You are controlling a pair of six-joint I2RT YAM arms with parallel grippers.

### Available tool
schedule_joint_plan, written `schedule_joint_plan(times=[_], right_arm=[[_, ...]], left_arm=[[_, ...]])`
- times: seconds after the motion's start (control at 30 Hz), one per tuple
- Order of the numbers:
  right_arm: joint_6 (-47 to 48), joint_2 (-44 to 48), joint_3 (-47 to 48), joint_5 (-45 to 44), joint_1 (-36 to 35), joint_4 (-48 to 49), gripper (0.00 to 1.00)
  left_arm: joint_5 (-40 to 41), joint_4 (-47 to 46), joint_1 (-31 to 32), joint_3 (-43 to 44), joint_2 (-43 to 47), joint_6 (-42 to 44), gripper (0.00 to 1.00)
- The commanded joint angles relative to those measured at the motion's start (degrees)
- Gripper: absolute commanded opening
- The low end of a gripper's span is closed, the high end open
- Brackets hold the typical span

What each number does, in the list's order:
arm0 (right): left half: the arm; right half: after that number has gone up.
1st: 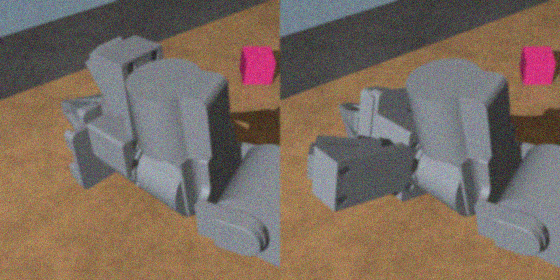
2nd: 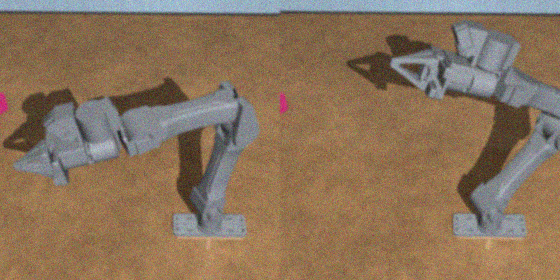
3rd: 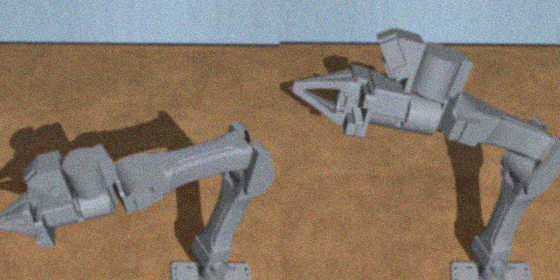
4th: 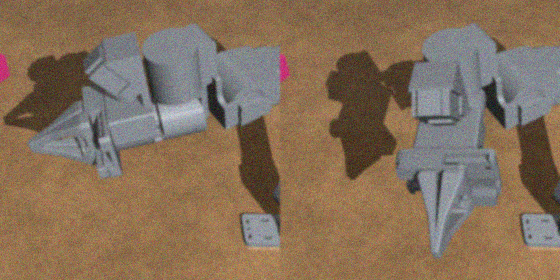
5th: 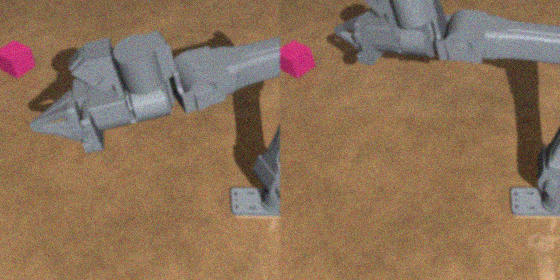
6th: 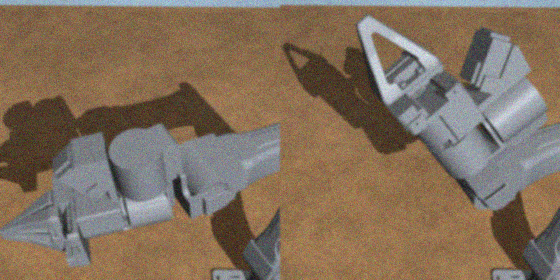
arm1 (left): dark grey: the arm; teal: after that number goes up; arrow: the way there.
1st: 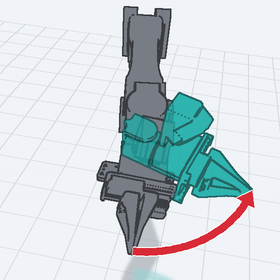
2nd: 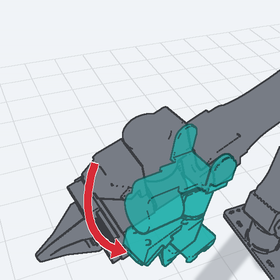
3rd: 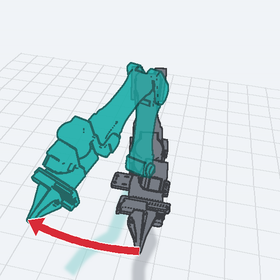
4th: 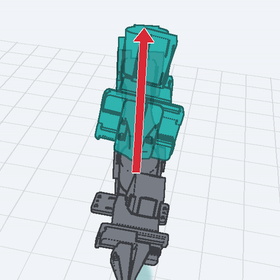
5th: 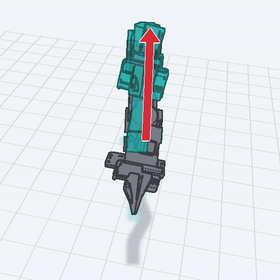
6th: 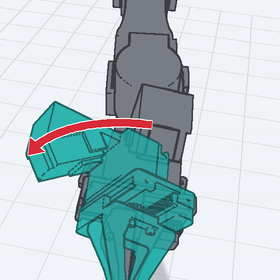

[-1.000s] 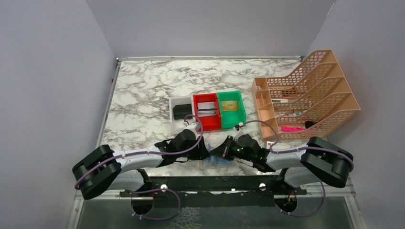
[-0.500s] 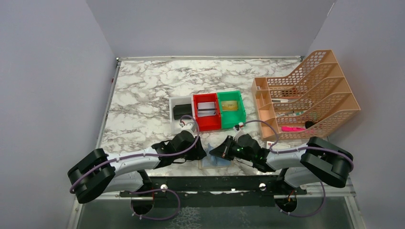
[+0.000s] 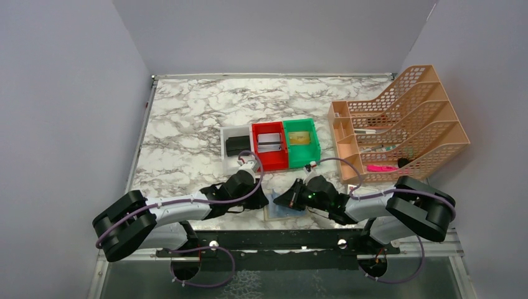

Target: Take the credit cards out of the card holder

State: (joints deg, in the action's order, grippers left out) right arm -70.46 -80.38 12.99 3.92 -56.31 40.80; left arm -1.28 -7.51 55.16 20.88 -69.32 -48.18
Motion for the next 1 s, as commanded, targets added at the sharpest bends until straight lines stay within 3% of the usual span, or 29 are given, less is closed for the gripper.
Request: schedule_joint_plan(times=[0.0, 0.07, 0.3, 0.4, 0.77, 0.97], right_arm=[[-0.12, -1.10, 0.54, 1.55, -0.36, 4.36, 0.01], [-0.12, -1.18, 0.54, 1.61, -0.37, 4.47, 0.01], [0.05, 0.55, 0.37, 1.29, -0.36, 3.42, 0.01], [0.37, 2.34, 0.34, 0.90, -0.31, 2.43, 0.01], [1.33, 7.34, 1.26, -0.33, -0.36, -2.06, 0.01], [1.01, 6.58, 1.17, 0.34, -0.36, -0.78, 0.01]], left_arm=[[-2.90, -3.72, 0.30, -0.48, 1.13, 1.15, 0.23], [-3.07, -3.74, 0.32, -0.47, 0.90, 1.41, 0.15], [-2.53, -3.16, 0.30, -0.61, 1.40, 1.51, 0.02], [-1.11, -1.45, 0.30, -0.47, 2.83, 1.41, 0.02], [10.02, 7.94, 0.26, -3.66, 13.56, -3.50, 0.65], [14.89, 14.02, 0.23, -4.14, 20.34, -5.20, 0.80]])
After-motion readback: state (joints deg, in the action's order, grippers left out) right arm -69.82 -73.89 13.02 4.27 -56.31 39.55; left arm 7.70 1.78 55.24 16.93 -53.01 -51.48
